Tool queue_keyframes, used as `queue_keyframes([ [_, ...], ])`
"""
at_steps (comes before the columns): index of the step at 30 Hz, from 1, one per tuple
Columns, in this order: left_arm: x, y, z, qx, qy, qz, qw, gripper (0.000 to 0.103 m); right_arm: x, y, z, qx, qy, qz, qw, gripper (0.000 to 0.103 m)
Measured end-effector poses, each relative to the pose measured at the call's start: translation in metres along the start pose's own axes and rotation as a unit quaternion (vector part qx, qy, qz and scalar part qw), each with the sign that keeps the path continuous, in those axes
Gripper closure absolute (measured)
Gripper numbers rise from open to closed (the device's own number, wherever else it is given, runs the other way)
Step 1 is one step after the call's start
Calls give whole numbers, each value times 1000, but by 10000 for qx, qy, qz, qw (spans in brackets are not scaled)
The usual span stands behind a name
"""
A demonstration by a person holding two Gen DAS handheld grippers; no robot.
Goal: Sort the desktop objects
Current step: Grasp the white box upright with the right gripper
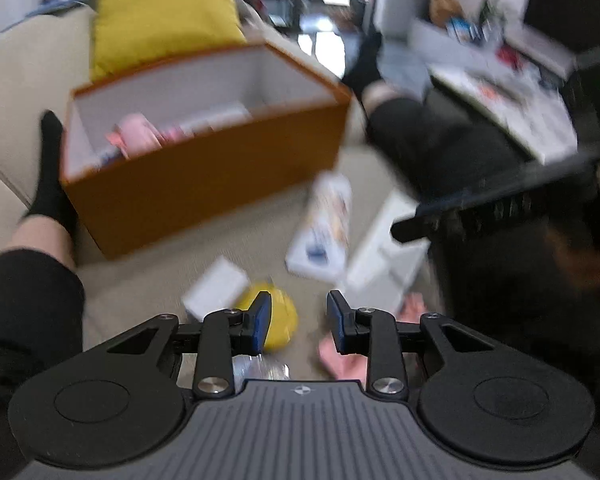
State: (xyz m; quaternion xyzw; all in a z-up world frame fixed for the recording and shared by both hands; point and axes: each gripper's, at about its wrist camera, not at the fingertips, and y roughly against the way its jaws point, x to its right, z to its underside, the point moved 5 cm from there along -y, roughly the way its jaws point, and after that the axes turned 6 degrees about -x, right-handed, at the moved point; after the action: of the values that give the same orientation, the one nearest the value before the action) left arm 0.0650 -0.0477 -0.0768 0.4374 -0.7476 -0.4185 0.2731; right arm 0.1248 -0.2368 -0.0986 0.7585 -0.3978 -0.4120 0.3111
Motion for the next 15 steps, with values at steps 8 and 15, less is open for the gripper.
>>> queue_keyframes([
  [8, -11, -22, 40, -683, 592, -419, 9950, 68, 13, -15, 33, -521, -508, 162, 9972, 56],
  [15, -19, -18, 43, -535, 1019, -515, 9920, 68, 24, -30, 22, -668, -1230, 218, 9899, 50],
])
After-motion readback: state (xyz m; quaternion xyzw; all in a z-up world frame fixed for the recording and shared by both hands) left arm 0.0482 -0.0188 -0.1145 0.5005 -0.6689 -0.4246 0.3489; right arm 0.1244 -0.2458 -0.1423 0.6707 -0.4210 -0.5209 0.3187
